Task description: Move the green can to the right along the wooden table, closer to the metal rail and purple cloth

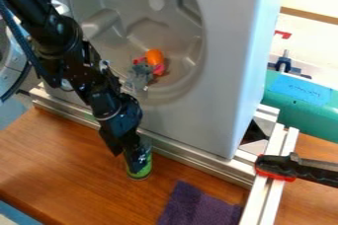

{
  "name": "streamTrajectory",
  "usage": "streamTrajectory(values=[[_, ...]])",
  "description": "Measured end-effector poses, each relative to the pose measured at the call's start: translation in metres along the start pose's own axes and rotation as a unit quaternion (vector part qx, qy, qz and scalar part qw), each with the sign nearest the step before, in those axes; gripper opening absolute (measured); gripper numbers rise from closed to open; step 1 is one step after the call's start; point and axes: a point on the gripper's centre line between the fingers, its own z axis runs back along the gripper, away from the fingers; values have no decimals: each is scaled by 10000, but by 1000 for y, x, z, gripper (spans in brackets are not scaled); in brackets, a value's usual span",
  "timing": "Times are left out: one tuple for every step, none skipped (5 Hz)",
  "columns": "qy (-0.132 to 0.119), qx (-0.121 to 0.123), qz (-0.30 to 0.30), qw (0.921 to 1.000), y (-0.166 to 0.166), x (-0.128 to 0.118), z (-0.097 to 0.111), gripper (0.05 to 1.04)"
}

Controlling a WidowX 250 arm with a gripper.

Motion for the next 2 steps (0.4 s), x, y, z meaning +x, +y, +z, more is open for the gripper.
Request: streamTrajectory(values=[[630,-20,11,9980,0,-13,17,1001],[1413,510,92,9886,11,-33,55,1001]])
